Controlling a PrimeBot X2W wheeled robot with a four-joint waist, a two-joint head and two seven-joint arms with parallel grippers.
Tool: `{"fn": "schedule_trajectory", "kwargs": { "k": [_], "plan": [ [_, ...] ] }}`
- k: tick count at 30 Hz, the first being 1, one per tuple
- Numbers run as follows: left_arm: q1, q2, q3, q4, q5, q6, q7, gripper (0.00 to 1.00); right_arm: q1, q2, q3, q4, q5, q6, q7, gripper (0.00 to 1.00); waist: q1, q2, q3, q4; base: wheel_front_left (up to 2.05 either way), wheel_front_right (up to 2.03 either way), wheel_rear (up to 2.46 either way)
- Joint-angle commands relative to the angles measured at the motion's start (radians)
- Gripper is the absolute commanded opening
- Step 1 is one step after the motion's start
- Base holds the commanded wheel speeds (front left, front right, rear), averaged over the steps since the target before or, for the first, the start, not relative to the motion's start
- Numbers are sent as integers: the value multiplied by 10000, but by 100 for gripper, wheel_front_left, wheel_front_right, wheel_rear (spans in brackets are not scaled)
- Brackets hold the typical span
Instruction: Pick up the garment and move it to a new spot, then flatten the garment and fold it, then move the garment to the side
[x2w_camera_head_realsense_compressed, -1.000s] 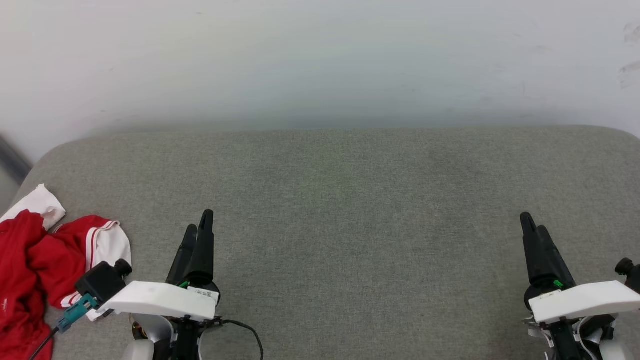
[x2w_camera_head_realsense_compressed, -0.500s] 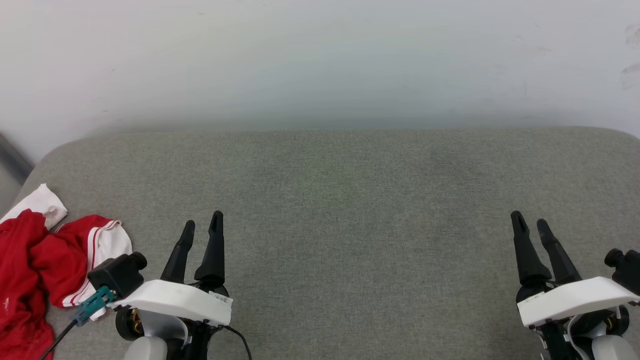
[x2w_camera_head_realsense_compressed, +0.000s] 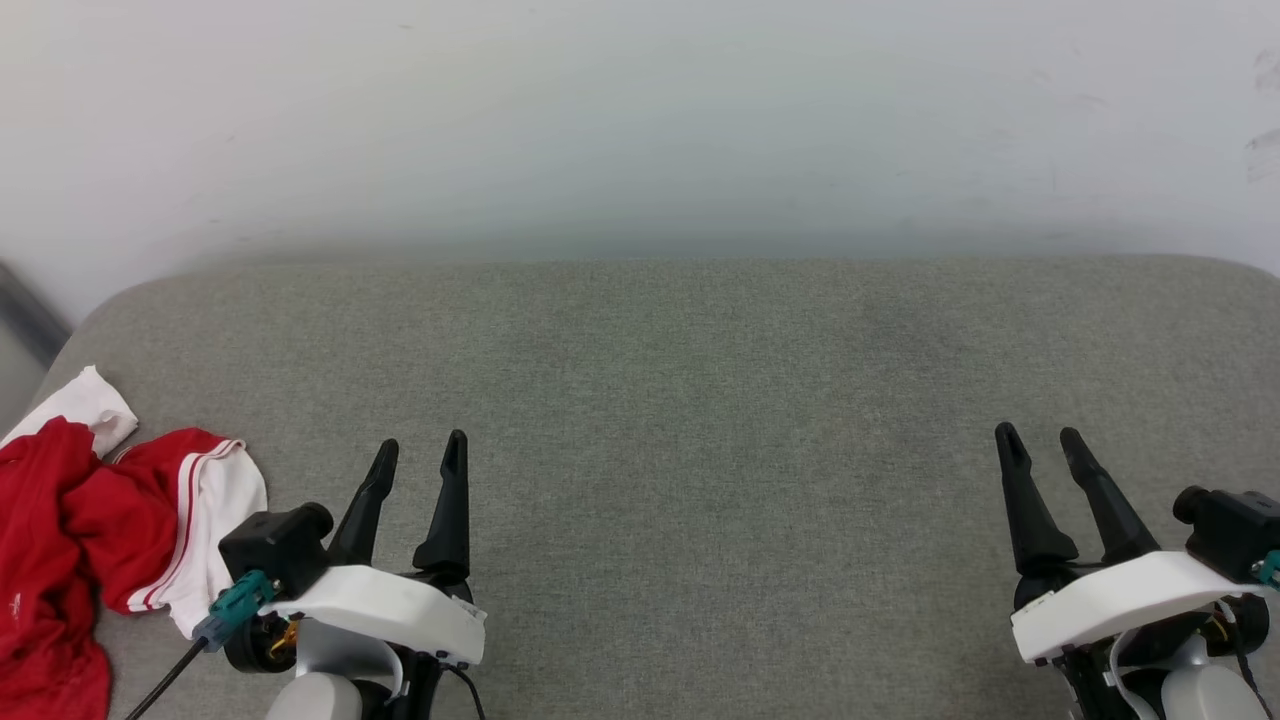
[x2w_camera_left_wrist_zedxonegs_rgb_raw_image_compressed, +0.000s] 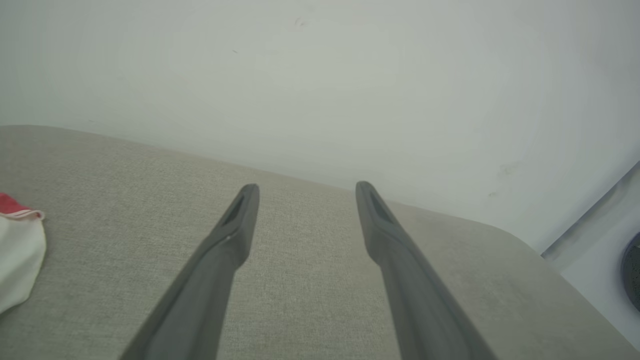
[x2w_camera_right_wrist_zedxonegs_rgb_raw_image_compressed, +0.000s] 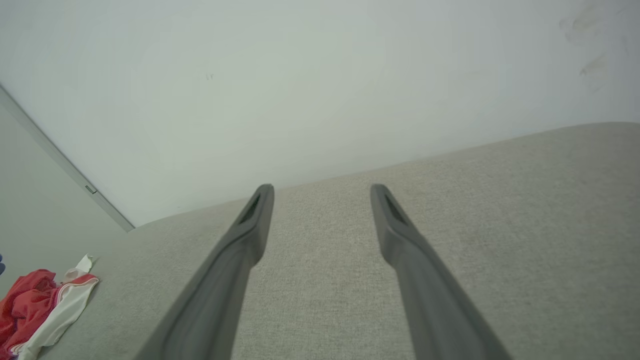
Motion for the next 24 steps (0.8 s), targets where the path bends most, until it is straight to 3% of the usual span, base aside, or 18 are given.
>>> {"fn": "schedule_trajectory", "kwargs": {
  "k": [1, 24],
  "plan": [
    [-211, 104, -77, -12, 362, 93, -125, 100, 0, -104, 81, -183, -426, 1, -14, 100, 0, 0, -11, 7, 0, 0, 0],
    [-192, 202, -470, 495, 2203, 573, -651, 100, 369, 150, -153, -386, -2672, 0, -86, 100, 0, 0, -43, 50, 0, 0, 0]
  ]
}}
